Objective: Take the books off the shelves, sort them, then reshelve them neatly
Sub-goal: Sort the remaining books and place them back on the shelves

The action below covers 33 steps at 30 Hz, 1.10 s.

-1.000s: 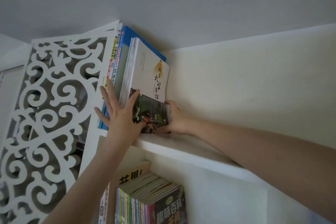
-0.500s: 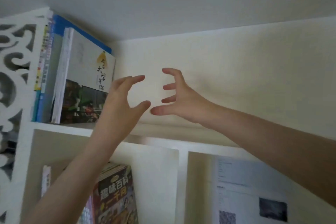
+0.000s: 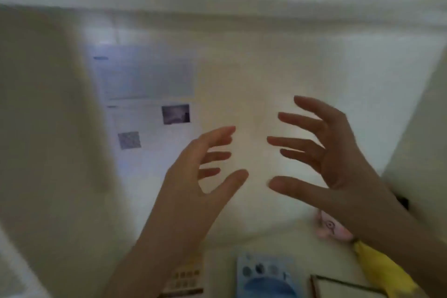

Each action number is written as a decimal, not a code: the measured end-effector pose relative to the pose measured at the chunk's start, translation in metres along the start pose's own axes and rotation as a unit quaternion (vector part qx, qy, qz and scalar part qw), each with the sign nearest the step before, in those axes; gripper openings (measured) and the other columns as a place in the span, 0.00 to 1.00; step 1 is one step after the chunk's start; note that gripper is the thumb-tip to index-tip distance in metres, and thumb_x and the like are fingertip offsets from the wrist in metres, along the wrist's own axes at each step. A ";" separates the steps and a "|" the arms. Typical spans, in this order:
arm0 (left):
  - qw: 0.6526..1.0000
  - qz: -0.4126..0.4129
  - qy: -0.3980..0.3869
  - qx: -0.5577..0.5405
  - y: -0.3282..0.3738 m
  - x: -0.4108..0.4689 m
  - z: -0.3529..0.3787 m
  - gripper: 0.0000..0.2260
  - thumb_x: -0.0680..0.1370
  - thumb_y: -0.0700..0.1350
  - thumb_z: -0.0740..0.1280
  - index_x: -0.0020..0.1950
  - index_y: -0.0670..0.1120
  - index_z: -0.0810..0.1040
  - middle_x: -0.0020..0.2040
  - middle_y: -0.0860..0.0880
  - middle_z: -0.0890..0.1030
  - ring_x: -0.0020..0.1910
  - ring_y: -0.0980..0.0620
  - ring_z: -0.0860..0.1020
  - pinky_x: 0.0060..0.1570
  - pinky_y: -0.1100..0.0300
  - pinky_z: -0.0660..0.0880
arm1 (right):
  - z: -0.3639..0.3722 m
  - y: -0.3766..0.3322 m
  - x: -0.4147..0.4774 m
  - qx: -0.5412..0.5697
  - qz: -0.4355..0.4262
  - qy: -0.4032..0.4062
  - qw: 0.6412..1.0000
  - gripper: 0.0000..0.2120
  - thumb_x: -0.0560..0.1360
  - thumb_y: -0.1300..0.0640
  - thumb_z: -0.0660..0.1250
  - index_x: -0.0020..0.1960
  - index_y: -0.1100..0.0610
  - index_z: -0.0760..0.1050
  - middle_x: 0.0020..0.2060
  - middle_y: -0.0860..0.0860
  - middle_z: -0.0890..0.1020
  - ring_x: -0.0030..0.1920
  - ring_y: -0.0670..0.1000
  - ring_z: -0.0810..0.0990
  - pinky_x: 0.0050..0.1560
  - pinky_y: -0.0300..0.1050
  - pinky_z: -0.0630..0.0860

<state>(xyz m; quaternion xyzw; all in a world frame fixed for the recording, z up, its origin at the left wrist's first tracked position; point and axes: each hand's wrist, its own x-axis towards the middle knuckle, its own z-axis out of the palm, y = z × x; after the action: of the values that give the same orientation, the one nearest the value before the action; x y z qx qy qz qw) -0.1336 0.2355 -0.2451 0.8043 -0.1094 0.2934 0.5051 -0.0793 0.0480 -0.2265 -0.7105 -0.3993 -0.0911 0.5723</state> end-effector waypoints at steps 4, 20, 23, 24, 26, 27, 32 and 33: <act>0.989 -0.119 -0.093 0.011 -0.076 -0.004 0.085 0.22 0.74 0.46 0.71 0.64 0.60 0.70 0.61 0.59 0.74 0.57 0.63 0.75 0.53 0.70 0.73 | -0.030 0.085 -0.070 0.013 0.204 0.069 0.976 0.44 0.59 0.51 0.77 0.70 0.41 0.60 0.66 0.43 0.71 0.60 0.42 0.78 0.59 0.38 0.76; 0.807 -0.521 -0.251 0.119 -0.292 -0.149 0.212 0.33 0.73 0.47 0.72 0.73 0.42 0.60 0.72 0.41 0.66 0.70 0.41 0.64 0.67 0.46 0.65 | 0.049 0.305 -0.242 0.161 0.580 0.030 0.798 0.44 0.72 0.67 0.72 0.74 0.50 0.46 0.61 0.42 0.66 0.60 0.42 0.69 0.47 0.27 0.74; 0.803 -0.555 -0.212 0.055 -0.305 -0.154 0.213 0.30 0.74 0.41 0.71 0.72 0.43 0.60 0.67 0.43 0.71 0.65 0.42 0.71 0.58 0.55 0.70 | 0.068 0.325 -0.246 0.144 0.615 0.051 0.773 0.50 0.70 0.68 0.73 0.76 0.52 0.39 0.71 0.54 0.64 0.69 0.54 0.67 0.65 0.47 0.72; 0.802 -0.561 -0.201 0.048 -0.309 -0.156 0.215 0.30 0.74 0.41 0.71 0.72 0.43 0.59 0.66 0.43 0.72 0.64 0.42 0.72 0.56 0.56 0.71 | 0.073 0.329 -0.246 0.137 0.623 0.056 0.768 0.53 0.70 0.68 0.73 0.76 0.54 0.36 0.72 0.56 0.63 0.71 0.56 0.66 0.67 0.53 0.69; 0.798 -0.574 -0.178 0.045 -0.313 -0.158 0.219 0.30 0.74 0.41 0.71 0.71 0.42 0.60 0.66 0.42 0.72 0.63 0.42 0.73 0.56 0.54 0.72 | 0.080 0.334 -0.248 0.109 0.629 0.057 0.768 0.56 0.69 0.66 0.75 0.77 0.55 0.34 0.75 0.57 0.58 0.73 0.56 0.62 0.70 0.56 0.66; 0.794 -0.582 -0.170 0.051 -0.318 -0.160 0.220 0.29 0.73 0.41 0.72 0.70 0.41 0.62 0.66 0.42 0.73 0.62 0.41 0.73 0.57 0.53 0.73 | 0.083 0.336 -0.249 0.093 0.631 0.056 0.768 0.56 0.68 0.65 0.76 0.77 0.55 0.34 0.75 0.56 0.57 0.74 0.55 0.61 0.71 0.55 0.65; 0.758 -0.627 -0.168 0.054 -0.336 -0.163 0.216 0.37 0.57 0.57 0.78 0.62 0.42 0.75 0.57 0.43 0.80 0.53 0.44 0.80 0.54 0.50 0.78 | 0.089 0.347 -0.261 0.048 0.630 0.077 0.771 0.56 0.68 0.66 0.76 0.77 0.55 0.36 0.73 0.53 0.59 0.73 0.54 0.62 0.71 0.54 0.65; 0.752 -0.637 -0.162 0.043 -0.343 -0.165 0.215 0.39 0.54 0.59 0.78 0.60 0.42 0.76 0.55 0.43 0.81 0.50 0.44 0.81 0.52 0.48 0.79 | 0.090 0.349 -0.262 0.040 0.632 0.083 0.770 0.57 0.67 0.65 0.77 0.78 0.54 0.38 0.73 0.53 0.60 0.72 0.55 0.63 0.71 0.56 0.65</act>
<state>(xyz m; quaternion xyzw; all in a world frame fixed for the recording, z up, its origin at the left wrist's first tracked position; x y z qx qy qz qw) -0.0263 0.1866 -0.6661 0.7440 0.3612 -0.2269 0.5143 -0.0480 -0.0031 -0.6681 -0.7686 0.1848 0.2487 0.5596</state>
